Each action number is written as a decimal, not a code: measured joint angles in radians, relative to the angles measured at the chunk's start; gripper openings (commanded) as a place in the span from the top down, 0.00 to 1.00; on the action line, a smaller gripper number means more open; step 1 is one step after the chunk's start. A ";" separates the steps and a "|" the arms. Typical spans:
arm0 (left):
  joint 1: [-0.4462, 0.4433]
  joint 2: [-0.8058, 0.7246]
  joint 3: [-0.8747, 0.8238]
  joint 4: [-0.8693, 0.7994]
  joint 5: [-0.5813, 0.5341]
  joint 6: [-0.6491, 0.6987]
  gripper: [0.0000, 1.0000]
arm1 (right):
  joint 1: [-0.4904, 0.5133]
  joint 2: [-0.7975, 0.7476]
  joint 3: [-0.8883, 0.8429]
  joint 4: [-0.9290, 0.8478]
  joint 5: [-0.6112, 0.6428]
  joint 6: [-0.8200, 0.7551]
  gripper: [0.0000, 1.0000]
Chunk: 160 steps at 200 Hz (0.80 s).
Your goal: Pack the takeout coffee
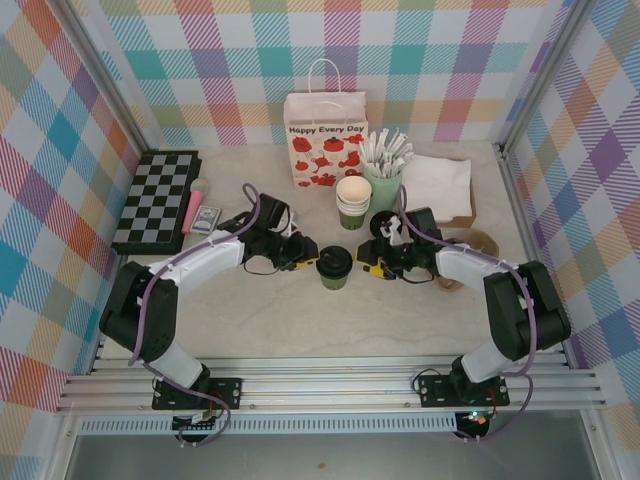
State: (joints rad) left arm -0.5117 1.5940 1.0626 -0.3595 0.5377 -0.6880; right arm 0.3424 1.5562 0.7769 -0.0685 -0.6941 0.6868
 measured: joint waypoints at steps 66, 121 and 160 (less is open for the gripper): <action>0.000 0.006 0.008 -0.004 0.015 0.008 0.77 | 0.006 0.031 0.000 0.001 -0.005 0.008 0.43; -0.001 0.010 0.040 -0.068 -0.004 0.037 0.76 | 0.016 -0.097 -0.017 0.019 0.061 0.032 0.42; -0.006 0.017 0.056 -0.093 -0.007 0.050 0.76 | 0.035 -0.052 -0.016 0.031 0.036 0.035 0.42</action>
State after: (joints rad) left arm -0.5182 1.6112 1.1191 -0.4530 0.5304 -0.6384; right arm 0.3779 1.5040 0.7609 -0.0380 -0.6579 0.7216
